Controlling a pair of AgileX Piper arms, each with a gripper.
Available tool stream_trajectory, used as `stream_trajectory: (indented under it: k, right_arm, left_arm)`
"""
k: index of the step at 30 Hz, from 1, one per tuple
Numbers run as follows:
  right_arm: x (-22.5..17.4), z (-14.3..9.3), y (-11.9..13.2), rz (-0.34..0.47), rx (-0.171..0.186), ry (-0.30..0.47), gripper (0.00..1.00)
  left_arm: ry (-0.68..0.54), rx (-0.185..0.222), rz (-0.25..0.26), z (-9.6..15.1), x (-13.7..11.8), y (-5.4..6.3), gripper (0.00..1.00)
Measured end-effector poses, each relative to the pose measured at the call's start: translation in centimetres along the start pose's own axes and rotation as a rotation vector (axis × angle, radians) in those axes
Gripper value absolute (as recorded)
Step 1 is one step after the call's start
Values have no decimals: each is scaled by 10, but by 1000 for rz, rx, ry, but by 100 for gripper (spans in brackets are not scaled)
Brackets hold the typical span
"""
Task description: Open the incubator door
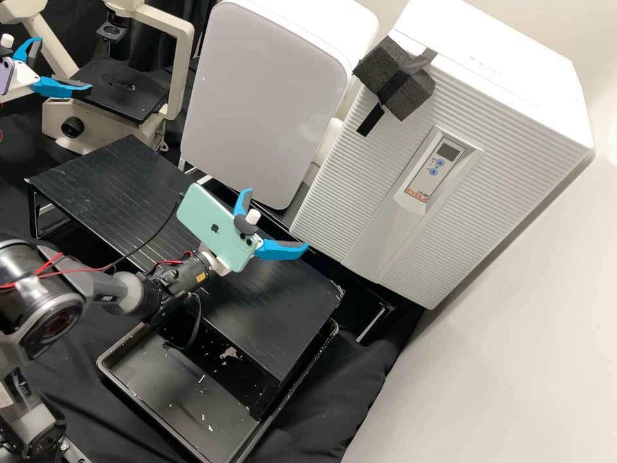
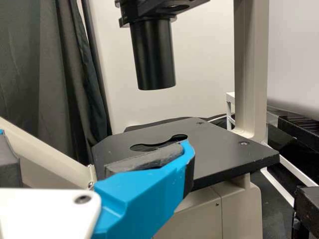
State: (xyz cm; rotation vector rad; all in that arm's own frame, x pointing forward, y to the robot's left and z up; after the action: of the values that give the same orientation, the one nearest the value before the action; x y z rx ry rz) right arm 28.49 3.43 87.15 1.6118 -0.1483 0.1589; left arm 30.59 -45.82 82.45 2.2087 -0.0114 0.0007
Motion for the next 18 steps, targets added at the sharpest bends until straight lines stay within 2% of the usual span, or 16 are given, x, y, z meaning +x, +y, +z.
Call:
stream_trajectory:
  k: [5, 10, 18]
  right_arm:
    - [0, -7, 25, 97, 26, 35, 100]
    - [11, -25, 51, 183, 20, 101, 100]
    - [32, -46, 73, 210, 44, 114, 100]
  left_arm:
    - [0, 0, 0, 0, 0, 0, 100]
    - [0, 0, 0, 0, 0, 0, 100]
    - [0, 0, 0, 0, 0, 0, 100]
